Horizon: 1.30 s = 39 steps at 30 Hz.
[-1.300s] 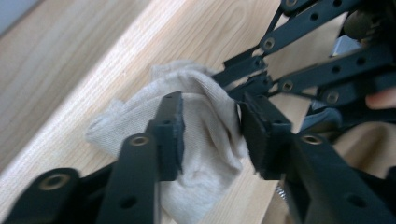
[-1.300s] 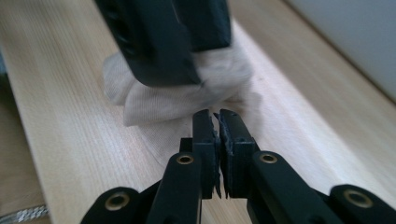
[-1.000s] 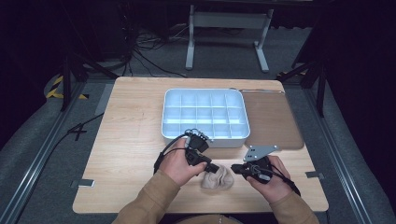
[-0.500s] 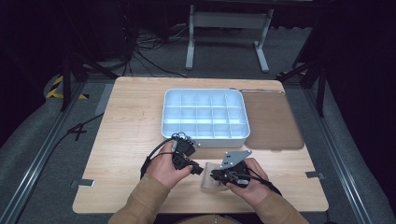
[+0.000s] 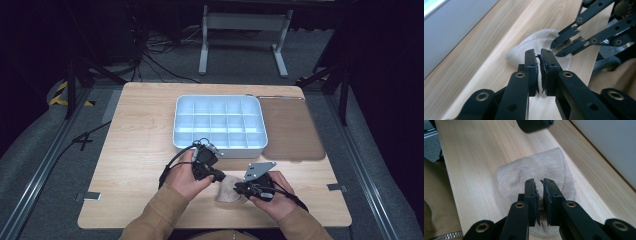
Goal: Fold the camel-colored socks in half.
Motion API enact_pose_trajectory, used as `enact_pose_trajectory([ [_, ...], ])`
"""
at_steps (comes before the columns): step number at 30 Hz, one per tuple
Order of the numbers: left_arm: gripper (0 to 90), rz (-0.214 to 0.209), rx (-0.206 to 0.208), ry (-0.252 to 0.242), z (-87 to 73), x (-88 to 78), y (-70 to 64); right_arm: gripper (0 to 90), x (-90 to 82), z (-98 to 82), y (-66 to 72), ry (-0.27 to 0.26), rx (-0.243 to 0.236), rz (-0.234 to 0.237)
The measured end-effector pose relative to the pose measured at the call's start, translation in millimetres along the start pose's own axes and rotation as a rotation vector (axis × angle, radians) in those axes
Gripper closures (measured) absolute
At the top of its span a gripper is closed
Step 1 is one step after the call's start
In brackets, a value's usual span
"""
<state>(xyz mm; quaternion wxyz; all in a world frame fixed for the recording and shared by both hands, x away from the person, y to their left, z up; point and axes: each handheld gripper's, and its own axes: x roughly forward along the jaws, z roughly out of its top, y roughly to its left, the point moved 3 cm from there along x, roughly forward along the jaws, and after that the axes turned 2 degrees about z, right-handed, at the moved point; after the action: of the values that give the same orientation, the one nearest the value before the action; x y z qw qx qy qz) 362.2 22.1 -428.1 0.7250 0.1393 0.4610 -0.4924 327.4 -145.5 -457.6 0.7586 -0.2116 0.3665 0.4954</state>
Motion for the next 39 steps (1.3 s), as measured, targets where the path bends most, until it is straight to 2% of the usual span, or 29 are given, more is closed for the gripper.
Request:
enact_pose_trajectory([
  [1, 86.1, -0.002, 0.013, 0.014, 1.2, 5.5, -1.1, 81.5, -0.2, -1.6, -0.4, 0.001, -0.001, -0.003],
  [2, 86.2, 0.005, 0.034, 0.054, 1.8, 16.0, -1.2, 81.4, -0.2, -3.1, -0.7, 0.000, 0.000, -0.007],
  [3, 86.9, 0.005, 0.034, 0.054, 1.8, 16.0, -1.2, 81.4, -0.2, -3.1, -0.7, 0.000, 0.000, -0.007],
  [6, 87.7, 0.019, 0.068, 0.109, 1.4, 27.5, 1.8, 81.4, -1.1, -9.7, -2.7, 0.005, 0.012, -0.016],
  [13, 88.9, 0.025, 0.061, 0.153, 1.5, 39.4, 4.8, 80.7, 1.0, -20.8, -7.8, 0.022, 0.034, -0.029],
  [15, 89.2, 0.038, 0.057, 0.187, 0.4, 42.9, 6.1, 80.2, 3.1, -24.9, -10.2, 0.028, 0.038, -0.026],
  [17, 89.4, 0.047, 0.049, 0.186, -1.7, 47.6, 6.4, 79.7, 3.7, -27.3, -12.3, 0.020, 0.048, -0.014],
  [25, 88.7, 0.043, 0.027, 0.179, -6.2, 44.6, 7.9, 69.2, 3.4, -25.9, -13.0, 0.029, 0.070, -0.029],
  [26, 88.6, 0.041, 0.017, 0.164, -7.2, 45.4, 8.1, 68.4, 4.4, -26.3, -13.7, 0.033, 0.080, -0.027],
  [27, 88.4, 0.036, 0.018, 0.180, -7.6, 44.1, 8.8, 67.7, 5.1, -26.4, -14.5, 0.034, 0.087, -0.023],
  [30, 87.6, 0.041, 0.018, 0.161, -9.7, 43.7, 7.2, 67.9, 6.3, -26.2, -16.2, 0.038, 0.104, -0.006],
  [33, 84.8, 0.038, 0.029, 0.157, -9.8, 38.0, 5.4, 73.3, 5.9, -25.3, -16.1, 0.048, 0.109, 0.012],
  [35, 84.1, 0.033, 0.029, 0.128, -10.2, 34.3, 4.8, 85.2, 5.5, -22.2, -14.6, 0.049, 0.076, 0.025],
  [39, 83.0, 0.030, 0.020, 0.092, -11.7, 24.2, 3.8, 88.2, 1.6, -15.6, -12.3, 0.032, 0.054, 0.017],
])
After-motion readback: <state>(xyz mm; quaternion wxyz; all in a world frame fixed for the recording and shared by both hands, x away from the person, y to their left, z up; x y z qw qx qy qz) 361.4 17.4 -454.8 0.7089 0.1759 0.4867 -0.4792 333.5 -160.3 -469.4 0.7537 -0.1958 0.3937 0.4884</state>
